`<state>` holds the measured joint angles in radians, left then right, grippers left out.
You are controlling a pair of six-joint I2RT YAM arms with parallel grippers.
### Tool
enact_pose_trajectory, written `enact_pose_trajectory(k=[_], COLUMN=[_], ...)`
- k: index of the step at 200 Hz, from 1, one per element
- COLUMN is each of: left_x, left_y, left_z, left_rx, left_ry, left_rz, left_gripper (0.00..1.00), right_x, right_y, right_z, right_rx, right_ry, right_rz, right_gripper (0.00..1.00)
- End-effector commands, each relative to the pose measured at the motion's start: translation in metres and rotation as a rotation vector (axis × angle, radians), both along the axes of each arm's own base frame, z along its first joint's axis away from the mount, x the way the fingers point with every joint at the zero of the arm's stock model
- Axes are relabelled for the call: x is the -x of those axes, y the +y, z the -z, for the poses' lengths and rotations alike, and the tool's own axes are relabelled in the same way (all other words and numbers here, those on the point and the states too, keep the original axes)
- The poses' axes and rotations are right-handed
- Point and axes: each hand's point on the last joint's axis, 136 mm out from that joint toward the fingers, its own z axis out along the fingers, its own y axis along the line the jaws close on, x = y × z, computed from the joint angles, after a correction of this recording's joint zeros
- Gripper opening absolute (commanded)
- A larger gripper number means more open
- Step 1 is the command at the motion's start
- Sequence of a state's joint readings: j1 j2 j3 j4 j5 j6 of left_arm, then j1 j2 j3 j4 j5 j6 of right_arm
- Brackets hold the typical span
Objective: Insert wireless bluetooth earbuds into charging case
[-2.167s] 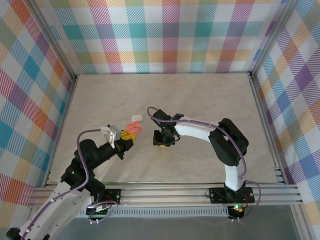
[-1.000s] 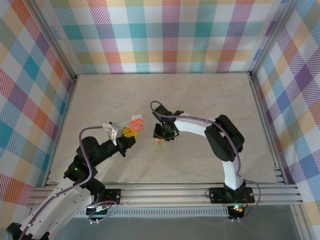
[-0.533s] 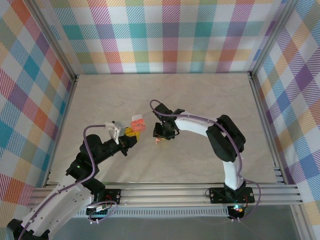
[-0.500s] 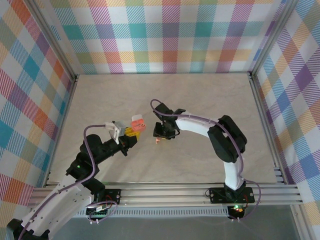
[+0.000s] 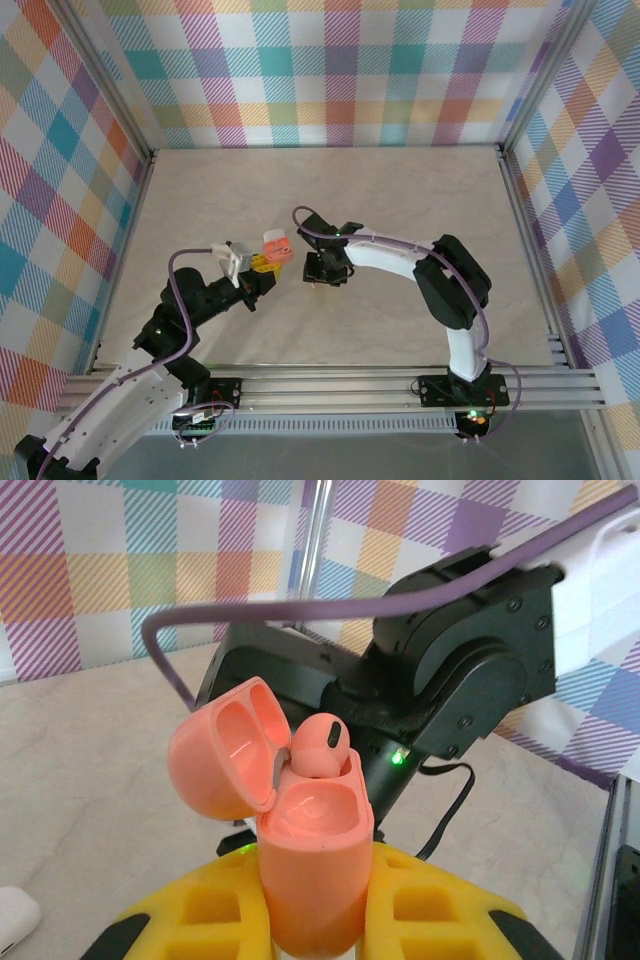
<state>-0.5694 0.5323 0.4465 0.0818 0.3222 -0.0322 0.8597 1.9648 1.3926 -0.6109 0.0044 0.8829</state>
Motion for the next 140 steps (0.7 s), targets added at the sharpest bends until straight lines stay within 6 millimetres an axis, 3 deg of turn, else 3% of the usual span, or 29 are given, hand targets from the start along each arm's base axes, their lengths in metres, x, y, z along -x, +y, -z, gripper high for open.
enact_pose_trajectory(k=[1,140], left_x=[0.007,0.009], left_y=[-0.002,-0.001], left_z=[-0.018,-0.016], left_rx=[0.027,0.027], left_ry=[-0.059,-0.063], left_rz=[0.025,0.031], left_gripper=[0.0,0.0], right_x=[-0.002,-0.013], right_y=[0.0,0.011], right_z=[0.002,0.016], right_rx=[0.029,0.053], right_ry=[0.016,0.02], right_rz=[0.024,0.012], right_gripper=[0.44,0.38])
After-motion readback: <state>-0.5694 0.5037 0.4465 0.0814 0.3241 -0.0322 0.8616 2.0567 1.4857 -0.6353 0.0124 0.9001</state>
